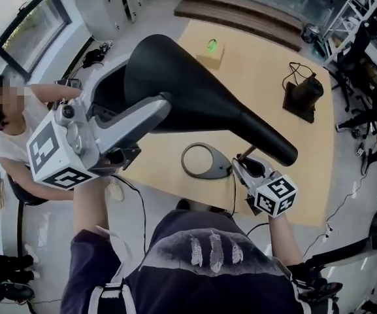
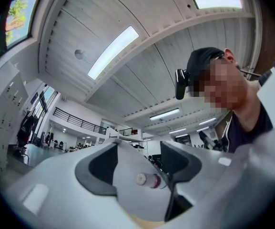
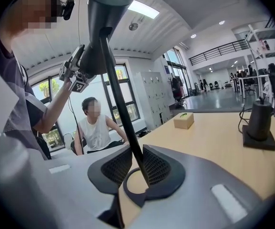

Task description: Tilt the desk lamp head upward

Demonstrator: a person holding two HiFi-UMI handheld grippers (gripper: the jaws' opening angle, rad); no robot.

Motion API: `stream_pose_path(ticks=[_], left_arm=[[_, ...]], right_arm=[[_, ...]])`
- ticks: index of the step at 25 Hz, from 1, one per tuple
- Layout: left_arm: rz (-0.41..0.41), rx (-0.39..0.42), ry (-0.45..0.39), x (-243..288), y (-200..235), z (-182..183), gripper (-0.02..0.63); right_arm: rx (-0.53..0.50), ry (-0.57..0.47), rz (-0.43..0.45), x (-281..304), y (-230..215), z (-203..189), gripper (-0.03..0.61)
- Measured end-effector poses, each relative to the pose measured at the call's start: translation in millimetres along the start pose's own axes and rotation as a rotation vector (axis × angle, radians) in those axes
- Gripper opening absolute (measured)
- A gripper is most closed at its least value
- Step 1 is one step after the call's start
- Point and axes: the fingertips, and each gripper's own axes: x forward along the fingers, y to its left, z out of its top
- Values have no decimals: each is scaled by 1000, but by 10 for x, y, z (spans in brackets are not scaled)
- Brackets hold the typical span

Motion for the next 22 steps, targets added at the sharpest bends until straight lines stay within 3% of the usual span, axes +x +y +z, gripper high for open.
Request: stream_pose_path(ticks=[10, 14, 22], left_arm=[[-68, 36, -4, 182, -106, 194, 272], [-52, 87, 11, 212, -132, 255, 272], [-77, 97, 15, 345, -224, 234, 272]], right_arm=[[5, 10, -58, -33, 49, 11, 63], [-7, 23, -63, -14, 21, 74, 63], [-31, 50, -79, -9, -13, 1, 57]])
